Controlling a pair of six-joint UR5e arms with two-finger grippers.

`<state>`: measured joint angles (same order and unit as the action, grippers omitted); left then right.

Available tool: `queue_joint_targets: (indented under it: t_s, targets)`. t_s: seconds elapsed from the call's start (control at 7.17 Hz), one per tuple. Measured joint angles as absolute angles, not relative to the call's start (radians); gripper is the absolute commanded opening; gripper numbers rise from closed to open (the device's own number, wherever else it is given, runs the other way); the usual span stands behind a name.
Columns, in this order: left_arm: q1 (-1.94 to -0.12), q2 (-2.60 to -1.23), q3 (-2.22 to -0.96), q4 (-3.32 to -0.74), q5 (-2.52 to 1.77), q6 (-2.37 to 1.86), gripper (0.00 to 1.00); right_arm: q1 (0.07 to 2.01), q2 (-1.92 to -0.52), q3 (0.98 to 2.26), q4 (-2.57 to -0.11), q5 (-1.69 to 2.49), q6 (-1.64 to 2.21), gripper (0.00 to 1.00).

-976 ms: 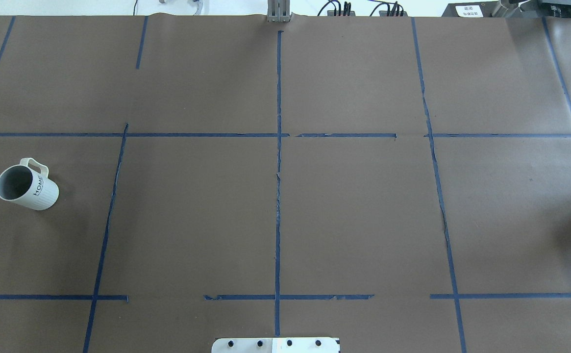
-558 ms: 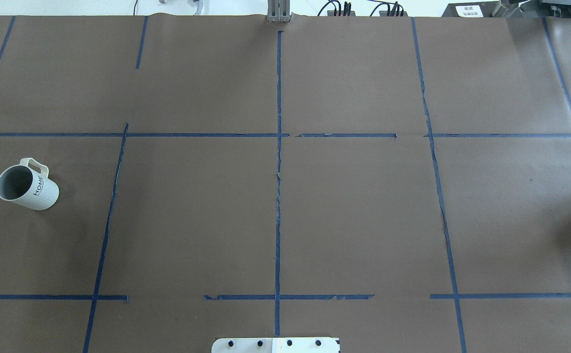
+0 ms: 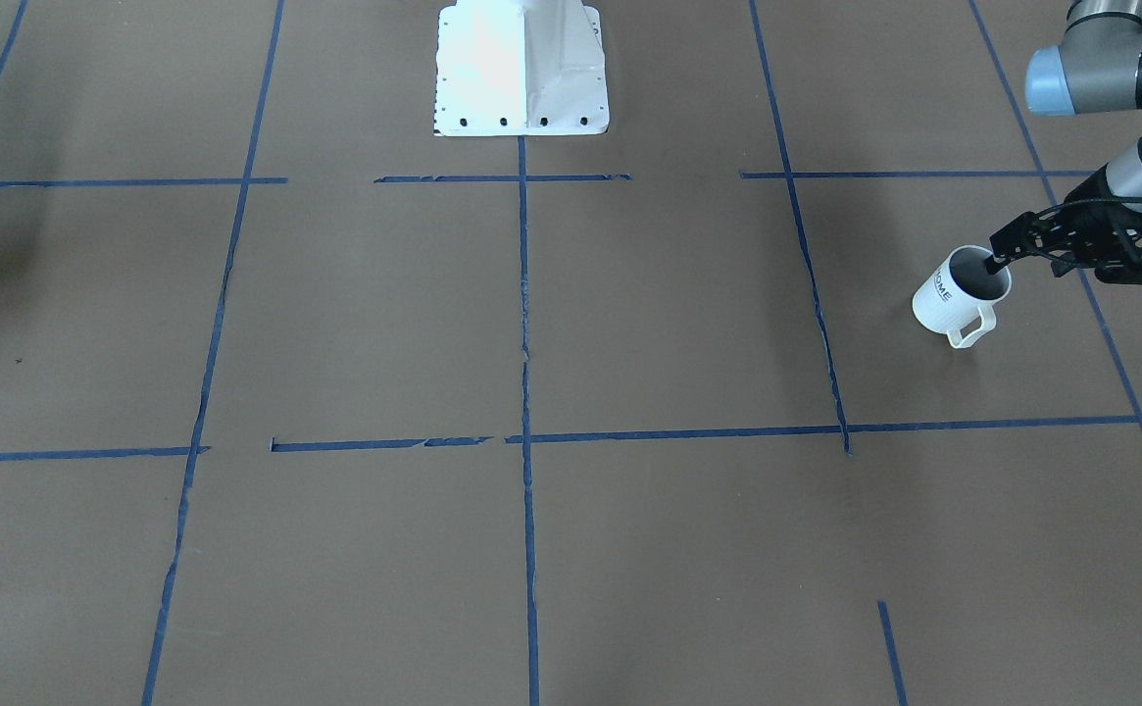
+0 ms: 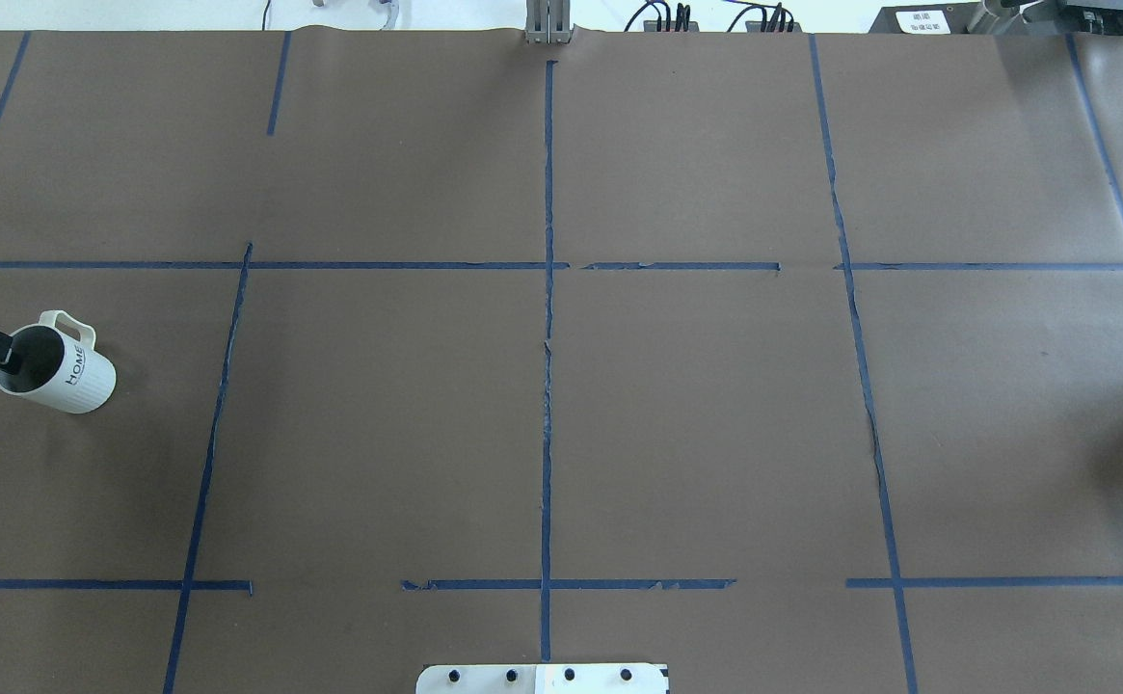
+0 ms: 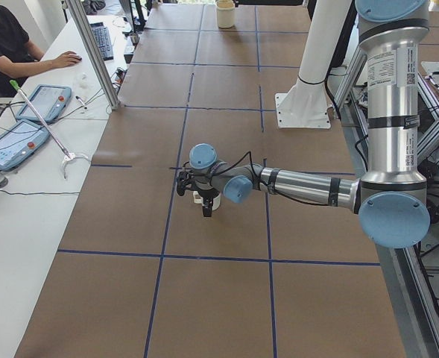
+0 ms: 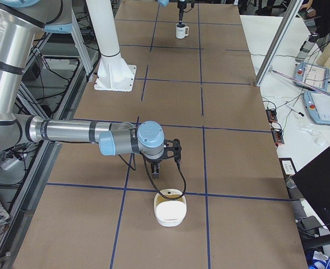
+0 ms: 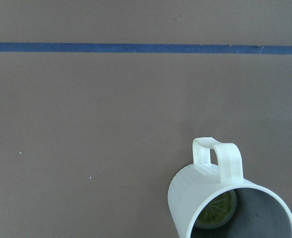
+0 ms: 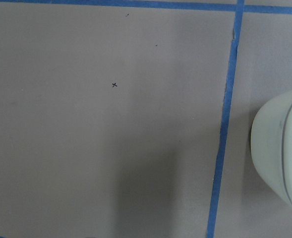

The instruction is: Left arm hands cup to right arm to dump lemon

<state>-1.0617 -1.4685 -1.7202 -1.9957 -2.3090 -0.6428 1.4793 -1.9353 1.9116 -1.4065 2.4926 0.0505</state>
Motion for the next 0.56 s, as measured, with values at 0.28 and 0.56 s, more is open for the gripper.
queue_joint_targets:
  t_s: [0.28,0.56]
  targets:
    - [-1.039,-1.483,-1.698,-1.996,-2.31,-0.648,0.01,1.461,-1.932,1.911,-1.406,2.493,0.052,1.0]
    - [-1.036,-1.501,-1.703,-1.993,-2.309,-0.675,0.0,1.45,-1.927,1.911,-1.404,2.492,0.054,1.0]
